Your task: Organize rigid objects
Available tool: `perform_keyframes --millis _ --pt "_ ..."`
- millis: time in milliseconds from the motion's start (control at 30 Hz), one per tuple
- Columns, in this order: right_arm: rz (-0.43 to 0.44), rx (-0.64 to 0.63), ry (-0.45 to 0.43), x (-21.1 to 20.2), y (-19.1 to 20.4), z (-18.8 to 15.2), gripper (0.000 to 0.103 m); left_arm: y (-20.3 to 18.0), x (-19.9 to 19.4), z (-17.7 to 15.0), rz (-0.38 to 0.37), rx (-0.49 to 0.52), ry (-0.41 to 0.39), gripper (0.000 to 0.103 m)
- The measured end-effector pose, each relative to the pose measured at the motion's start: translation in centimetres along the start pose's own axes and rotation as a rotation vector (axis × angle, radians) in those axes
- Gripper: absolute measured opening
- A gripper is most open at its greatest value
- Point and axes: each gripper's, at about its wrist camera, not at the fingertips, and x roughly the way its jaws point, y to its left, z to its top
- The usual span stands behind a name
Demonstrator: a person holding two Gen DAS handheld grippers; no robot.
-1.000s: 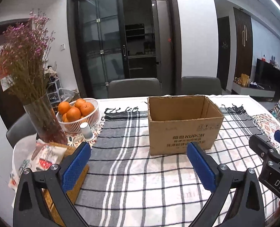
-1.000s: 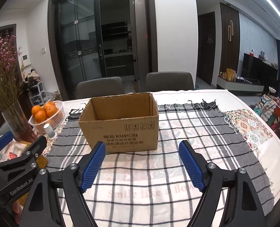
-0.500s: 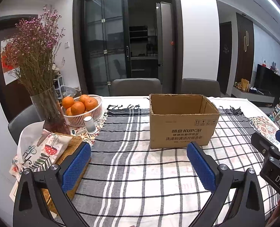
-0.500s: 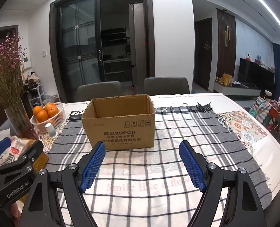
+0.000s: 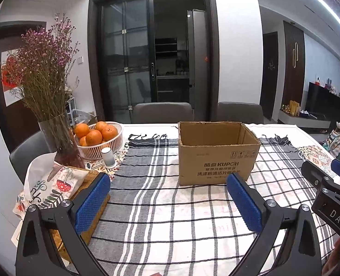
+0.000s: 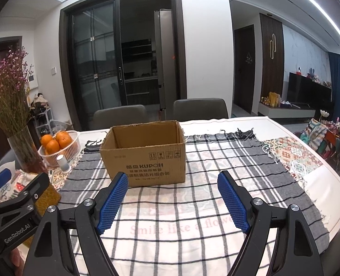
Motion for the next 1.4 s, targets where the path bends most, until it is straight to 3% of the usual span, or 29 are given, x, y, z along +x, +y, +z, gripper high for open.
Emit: perform_keyframes --millis 1400 --pt "-0.01 -0.005 -0.019 -0.71 0.02 -0.19 0.084 0.01 -0.53 -0.23 0.004 -0.003 -0.015 0.103"
